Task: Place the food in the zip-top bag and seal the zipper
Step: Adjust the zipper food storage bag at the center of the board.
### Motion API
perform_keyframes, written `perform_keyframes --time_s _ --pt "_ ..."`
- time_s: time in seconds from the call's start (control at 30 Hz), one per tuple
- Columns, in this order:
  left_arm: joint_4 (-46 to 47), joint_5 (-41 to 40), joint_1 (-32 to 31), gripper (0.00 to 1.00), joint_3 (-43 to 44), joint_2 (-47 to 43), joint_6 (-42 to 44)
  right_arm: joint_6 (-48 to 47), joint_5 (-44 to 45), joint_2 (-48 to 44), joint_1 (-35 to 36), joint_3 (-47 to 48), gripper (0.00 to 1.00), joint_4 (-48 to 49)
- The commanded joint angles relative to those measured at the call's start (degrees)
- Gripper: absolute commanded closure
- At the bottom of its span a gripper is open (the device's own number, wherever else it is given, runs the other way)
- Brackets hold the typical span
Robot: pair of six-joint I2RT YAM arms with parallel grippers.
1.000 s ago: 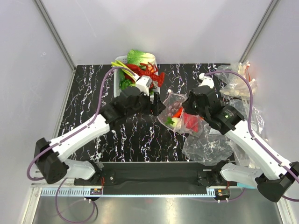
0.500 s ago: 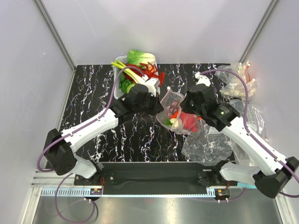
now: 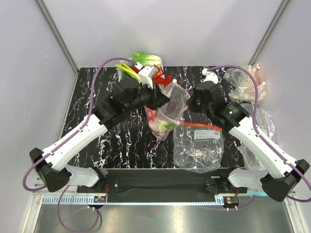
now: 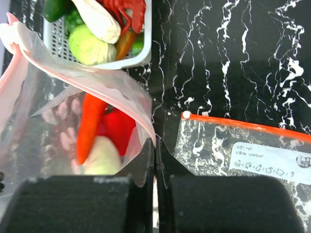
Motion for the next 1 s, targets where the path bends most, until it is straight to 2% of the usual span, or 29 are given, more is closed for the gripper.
perform_keyframes --time_s 0.0,0.23,0.37,0.47,0.5,0.6,0.63,0.77,0.97 --pt "1.3 0.8 -0.3 0.92 0.0 -0.1 0.9 0.9 2.4 -0.6 -0.2 0.0 1.0 -0.4" --pt "3.7 -0.5 -0.3 0.92 -3.2 0.3 1.1 -1.0 3.0 -1.1 -0.2 6.0 1.0 -2.7" --pt "4.7 0.8 -0.3 0.9 -3.9 1.7 1.1 -2.4 -2.1 -2.6 -0.2 4.5 1.0 0.9" --pt "4.5 -0.7 -0.2 0.63 -4.1 2.0 2.1 -2.1 -3.5 -6.2 -0.2 0.0 1.0 6.8" --pt "4.5 -1.4 -0.1 0.42 -4.6 1.6 2.2 -2.0 -2.8 -6.3 -0.2 -0.5 1.0 6.8" --pt "5.4 -4.5 1.5 0.12 -6.4 0.1 2.0 -1.2 1.2 -4.8 -0.2 -0.6 1.0 3.2" --pt "5.8 -5.0 3.0 0.08 -6.9 -0.2 1.9 -0.8 2.8 -4.3 -0.2 -0.4 1.0 2.1" --pt "7.0 -4.8 6.6 0.04 -8.6 -1.7 0.5 0.1 4.3 -2.6 -0.2 -1.1 1.0 -0.4" --pt "7.9 -7.7 7.4 0.01 -9.0 -2.7 1.0 0.0 4.2 -3.8 -0.2 -2.6 1.0 0.1"
